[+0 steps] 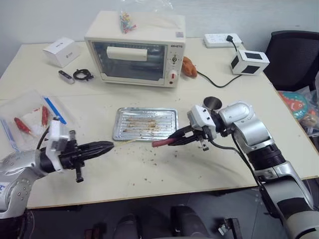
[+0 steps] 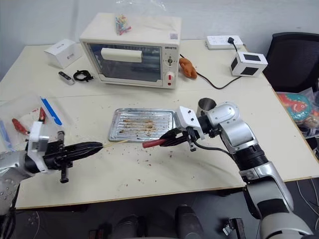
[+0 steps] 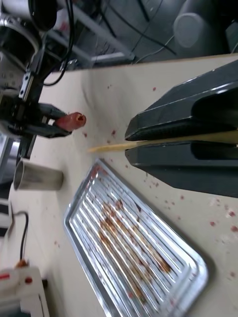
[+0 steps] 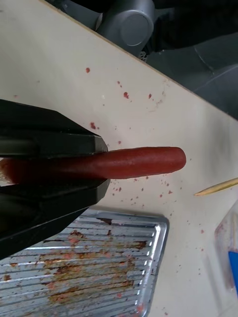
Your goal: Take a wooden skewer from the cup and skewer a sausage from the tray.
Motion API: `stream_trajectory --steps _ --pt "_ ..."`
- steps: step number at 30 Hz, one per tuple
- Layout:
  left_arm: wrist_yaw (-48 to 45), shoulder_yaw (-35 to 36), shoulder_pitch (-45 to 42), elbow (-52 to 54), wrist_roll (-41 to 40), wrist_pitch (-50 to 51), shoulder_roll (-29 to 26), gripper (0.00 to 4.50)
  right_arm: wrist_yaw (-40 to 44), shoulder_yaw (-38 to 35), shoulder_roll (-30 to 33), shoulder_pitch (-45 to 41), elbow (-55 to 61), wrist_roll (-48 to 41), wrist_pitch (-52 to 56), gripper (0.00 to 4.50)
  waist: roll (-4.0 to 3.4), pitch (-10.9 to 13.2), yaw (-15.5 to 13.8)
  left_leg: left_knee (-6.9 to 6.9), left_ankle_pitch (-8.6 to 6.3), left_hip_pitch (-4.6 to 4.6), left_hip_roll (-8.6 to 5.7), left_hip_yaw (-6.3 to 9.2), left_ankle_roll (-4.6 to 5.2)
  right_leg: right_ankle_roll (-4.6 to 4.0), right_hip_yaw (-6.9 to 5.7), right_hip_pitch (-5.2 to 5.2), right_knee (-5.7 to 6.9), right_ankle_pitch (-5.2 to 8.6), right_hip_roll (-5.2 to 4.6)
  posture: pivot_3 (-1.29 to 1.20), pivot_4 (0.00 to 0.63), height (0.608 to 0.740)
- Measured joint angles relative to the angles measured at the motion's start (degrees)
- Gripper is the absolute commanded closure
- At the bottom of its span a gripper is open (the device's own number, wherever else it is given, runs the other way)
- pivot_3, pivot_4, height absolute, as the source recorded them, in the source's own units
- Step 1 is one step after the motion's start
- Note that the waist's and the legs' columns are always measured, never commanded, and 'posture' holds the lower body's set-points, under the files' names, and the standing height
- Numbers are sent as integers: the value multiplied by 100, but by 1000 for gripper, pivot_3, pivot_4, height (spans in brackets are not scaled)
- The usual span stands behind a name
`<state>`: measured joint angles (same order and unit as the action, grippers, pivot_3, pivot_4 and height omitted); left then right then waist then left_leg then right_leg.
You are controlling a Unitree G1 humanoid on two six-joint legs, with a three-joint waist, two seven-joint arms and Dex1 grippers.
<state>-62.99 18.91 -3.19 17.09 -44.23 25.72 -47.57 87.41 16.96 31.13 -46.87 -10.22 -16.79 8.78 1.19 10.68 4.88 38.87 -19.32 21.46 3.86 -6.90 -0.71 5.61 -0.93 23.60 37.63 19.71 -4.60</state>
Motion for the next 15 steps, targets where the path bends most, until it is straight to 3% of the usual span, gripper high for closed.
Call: stream_trajectory --steps 7,15 --pt "-233 -427 -285 -112 94 50 1 4500 -115 39 -51 30 299 -23 303 4264 0 0 -45 4 -1 5 -5 0 3 0 -1 -1 5 0 -5 0 150 740" --pt "-309 -429 -298 -211 162 44 1 4500 -206 39 -48 30 299 -10 411 4264 0 0 -46 7 -1 5 -5 0 3 1 -1 -1 8 0 -5 0 150 740"
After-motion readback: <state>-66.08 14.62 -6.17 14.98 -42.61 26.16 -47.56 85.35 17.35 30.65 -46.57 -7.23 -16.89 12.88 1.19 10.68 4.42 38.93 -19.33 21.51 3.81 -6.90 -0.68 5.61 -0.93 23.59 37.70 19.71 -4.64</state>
